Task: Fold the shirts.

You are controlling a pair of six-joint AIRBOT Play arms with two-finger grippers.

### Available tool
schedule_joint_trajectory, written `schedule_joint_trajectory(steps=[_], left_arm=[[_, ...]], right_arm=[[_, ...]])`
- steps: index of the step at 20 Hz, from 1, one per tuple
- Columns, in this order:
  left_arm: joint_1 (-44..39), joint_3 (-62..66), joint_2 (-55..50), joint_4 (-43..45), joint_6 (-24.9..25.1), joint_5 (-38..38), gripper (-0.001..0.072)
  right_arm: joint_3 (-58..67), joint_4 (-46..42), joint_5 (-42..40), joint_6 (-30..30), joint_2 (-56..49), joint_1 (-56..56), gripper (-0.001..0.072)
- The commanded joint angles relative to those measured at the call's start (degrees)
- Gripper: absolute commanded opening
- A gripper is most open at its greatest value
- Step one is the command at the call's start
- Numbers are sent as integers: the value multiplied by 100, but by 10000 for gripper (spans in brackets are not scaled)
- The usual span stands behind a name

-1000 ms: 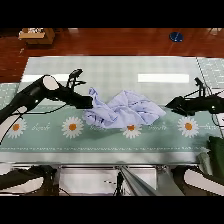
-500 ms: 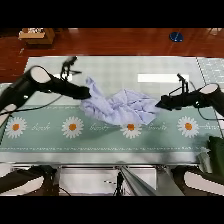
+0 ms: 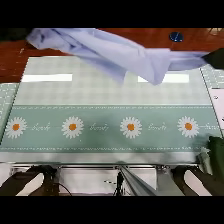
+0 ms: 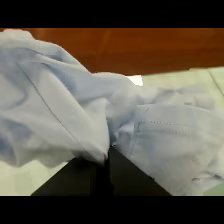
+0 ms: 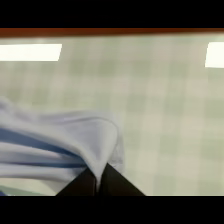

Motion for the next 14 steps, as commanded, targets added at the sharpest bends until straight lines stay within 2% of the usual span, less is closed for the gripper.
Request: schedule_joint_trajectory(steps=[1,3,5,9,10,14], left_arm=[[133,278,621,-81,-24,33,27],[133,278,999,-170,-28,-35,27],[133,278,1285,-168,-52,-420,27],[133,26,1458,-164,-348,-2249,27],[133,-219,1484,-164,-350,-2461,27],[133,-1897,1556,-203,-461,-2192,27]], right_arm=[[651,151,-46,278,675,-50,26],[914,160,81,588,914,-50,26],[988,177,516,876,1128,-50,25],[949,133,2509,1084,1204,-50,26],[872,55,2826,1108,1198,-48,26],[-155,-389,3154,1235,1178,337,25]])
